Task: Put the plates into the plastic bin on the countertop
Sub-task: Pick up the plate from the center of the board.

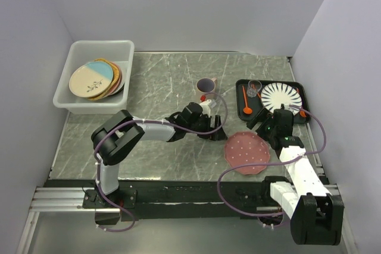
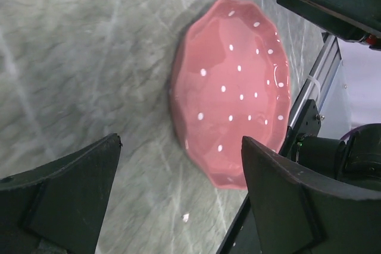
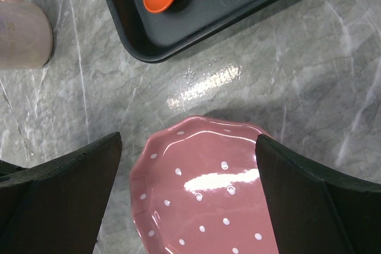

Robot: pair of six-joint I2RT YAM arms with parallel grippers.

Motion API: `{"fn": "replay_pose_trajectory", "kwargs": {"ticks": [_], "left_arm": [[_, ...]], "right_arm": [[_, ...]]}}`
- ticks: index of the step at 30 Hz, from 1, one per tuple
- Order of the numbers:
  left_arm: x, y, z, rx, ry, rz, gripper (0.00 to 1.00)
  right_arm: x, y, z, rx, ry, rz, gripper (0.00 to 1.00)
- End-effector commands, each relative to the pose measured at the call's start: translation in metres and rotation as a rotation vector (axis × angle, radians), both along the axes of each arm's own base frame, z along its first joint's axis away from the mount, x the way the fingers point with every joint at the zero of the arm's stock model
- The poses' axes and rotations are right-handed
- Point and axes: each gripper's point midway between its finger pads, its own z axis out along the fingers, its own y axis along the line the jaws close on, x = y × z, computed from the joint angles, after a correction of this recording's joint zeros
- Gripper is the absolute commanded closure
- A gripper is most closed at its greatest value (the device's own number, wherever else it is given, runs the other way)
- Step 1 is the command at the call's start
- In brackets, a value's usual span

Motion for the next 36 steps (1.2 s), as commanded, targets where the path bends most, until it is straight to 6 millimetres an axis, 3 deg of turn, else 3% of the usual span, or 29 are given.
{"fn": "replay_pose_trajectory", "kwargs": {"ticks": [1, 16, 24, 36], "left_arm": [[-0.001, -0.019, 0.01, -0.007, -0.048, -0.025, 0.14], [-0.007, -0.038, -0.022, 0.207, -0.139, 0.027, 0.23], [-0.011, -0.045, -0.039, 0.307, -0.189, 0.061, 0.37], [-0.02, -0.045, -0.059, 0.381, -0.185, 0.077, 0.5]], "right_arm": [[0.005, -0.002, 0.008, -0.004, -0.054, 0.003, 0.0], [0.005, -0.005, 0.008, 0.036, -0.064, -0.001, 0.0], [0.005, -0.009, 0.007, 0.046, -0.07, -0.015, 0.0], [0.004, -0.01, 0.005, 0.06, -0.072, -0.02, 0.0]]}}
